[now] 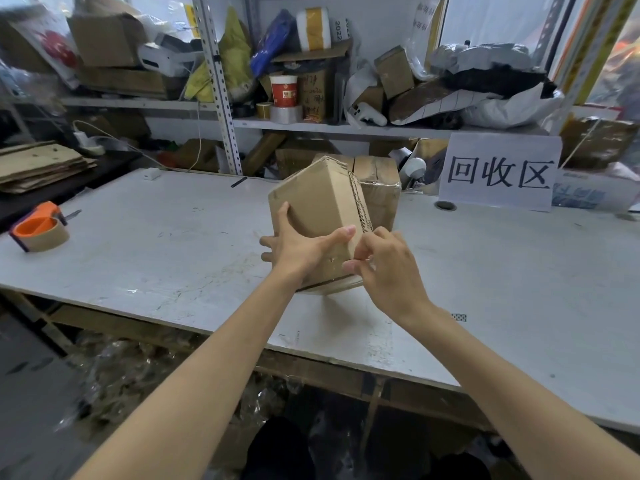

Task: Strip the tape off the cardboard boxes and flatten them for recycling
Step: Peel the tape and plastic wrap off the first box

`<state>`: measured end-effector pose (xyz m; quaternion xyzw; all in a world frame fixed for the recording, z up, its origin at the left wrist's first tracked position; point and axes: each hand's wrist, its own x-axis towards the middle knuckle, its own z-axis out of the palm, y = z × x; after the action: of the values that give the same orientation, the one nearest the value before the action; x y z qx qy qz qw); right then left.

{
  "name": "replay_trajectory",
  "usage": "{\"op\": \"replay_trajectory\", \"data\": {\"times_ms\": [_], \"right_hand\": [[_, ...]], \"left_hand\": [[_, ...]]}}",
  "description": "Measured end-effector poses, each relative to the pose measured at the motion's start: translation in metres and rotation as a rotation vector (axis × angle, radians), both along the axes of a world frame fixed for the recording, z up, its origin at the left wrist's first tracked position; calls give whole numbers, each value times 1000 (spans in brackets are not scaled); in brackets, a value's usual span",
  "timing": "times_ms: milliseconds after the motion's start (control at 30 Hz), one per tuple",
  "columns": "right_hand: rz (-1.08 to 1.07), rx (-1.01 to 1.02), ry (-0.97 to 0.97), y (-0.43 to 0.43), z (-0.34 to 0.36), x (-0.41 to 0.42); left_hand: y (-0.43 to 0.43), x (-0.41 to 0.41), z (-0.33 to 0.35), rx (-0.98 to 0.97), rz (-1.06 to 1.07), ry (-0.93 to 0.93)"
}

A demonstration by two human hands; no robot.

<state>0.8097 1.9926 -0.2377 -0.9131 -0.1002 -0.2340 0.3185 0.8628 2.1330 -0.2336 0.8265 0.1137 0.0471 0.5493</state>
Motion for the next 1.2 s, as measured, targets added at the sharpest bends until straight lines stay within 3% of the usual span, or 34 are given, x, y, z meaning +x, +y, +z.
{"op": "replay_trajectory", "data": {"times_ms": [133, 367, 800, 967, 1100, 1200], "right_hand": [[123, 100, 56, -5, -1, 2], [192, -37, -142, -10, -5, 4], [267, -169, -253, -16, 2, -1], [78, 59, -206, -20, 4, -6], [91, 71, -102, -20, 2, -4], [22, 142, -97, -27, -5, -4]], "left_hand": [[-2, 1, -2, 5, -2, -33], [-7, 3, 5, -13, -9, -12], [-9, 3, 9, -93, -21, 57], [-5, 5, 10, -68, -38, 136], [-8, 2, 12, 55, 10, 130], [-1, 4, 9, -13, -14, 161]]}}
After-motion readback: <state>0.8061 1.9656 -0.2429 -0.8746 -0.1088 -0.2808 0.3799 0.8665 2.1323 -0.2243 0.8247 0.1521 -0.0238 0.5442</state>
